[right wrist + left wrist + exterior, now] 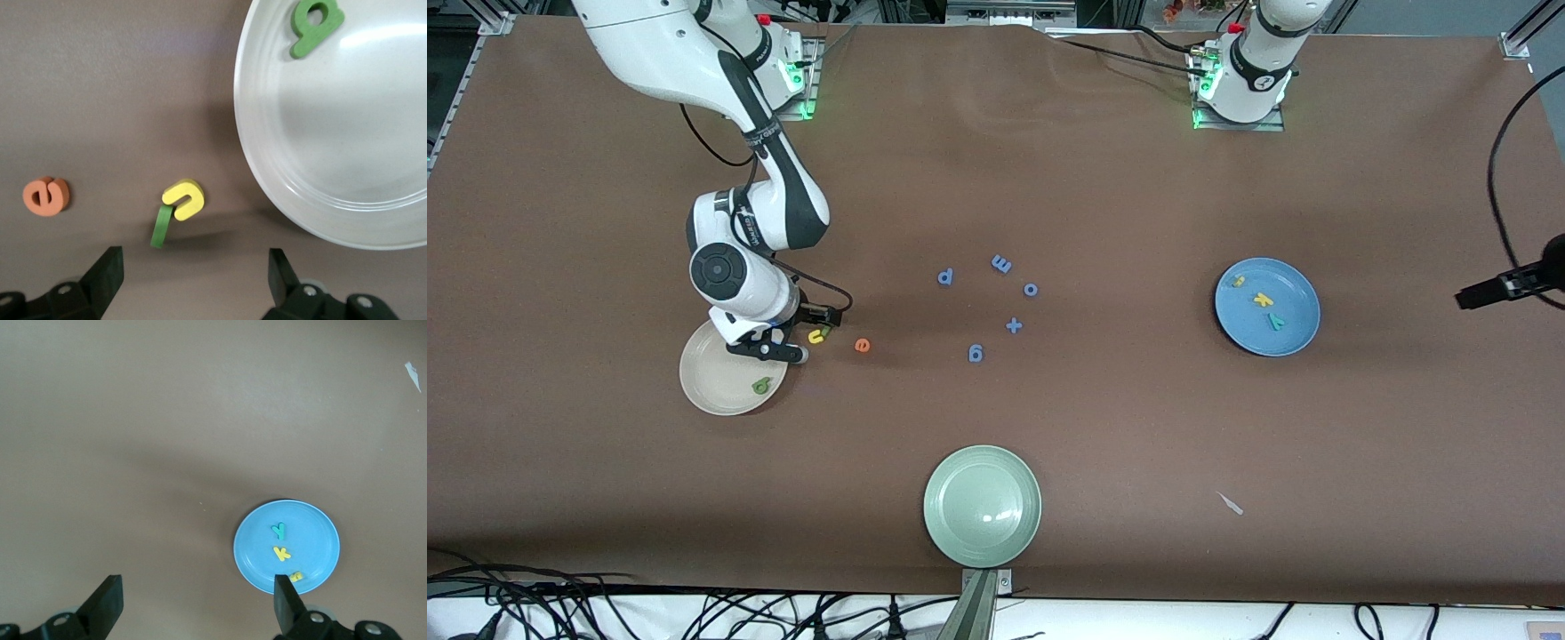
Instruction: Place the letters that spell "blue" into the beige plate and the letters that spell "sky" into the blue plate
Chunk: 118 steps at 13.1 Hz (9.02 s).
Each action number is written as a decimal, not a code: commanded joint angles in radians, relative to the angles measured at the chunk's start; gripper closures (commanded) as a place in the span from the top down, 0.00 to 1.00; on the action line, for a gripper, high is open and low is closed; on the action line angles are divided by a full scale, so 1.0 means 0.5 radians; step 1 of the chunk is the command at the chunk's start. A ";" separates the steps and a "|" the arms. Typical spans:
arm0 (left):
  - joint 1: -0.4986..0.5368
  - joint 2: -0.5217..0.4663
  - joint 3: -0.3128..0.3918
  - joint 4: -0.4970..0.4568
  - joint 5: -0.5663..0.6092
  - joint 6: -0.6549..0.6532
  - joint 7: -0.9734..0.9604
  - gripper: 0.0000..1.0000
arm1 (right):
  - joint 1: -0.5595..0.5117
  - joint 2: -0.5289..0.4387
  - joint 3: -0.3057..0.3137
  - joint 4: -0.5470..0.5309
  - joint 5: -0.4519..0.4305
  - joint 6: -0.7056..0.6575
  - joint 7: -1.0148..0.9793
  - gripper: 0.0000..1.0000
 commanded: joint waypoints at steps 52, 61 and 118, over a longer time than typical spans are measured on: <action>-2.036 -0.932 2.260 -0.020 -0.931 -0.336 0.640 1.00 | 0.127 0.117 -0.101 0.067 0.022 0.074 0.232 0.69; -2.014 -0.932 2.248 -0.008 -1.013 -0.333 0.647 1.00 | 0.105 0.154 -0.104 0.088 0.000 0.147 0.198 0.55; -1.965 -0.947 2.192 -0.257 -1.102 -0.042 0.732 1.00 | 0.440 0.384 -0.215 0.438 0.218 0.058 0.526 0.29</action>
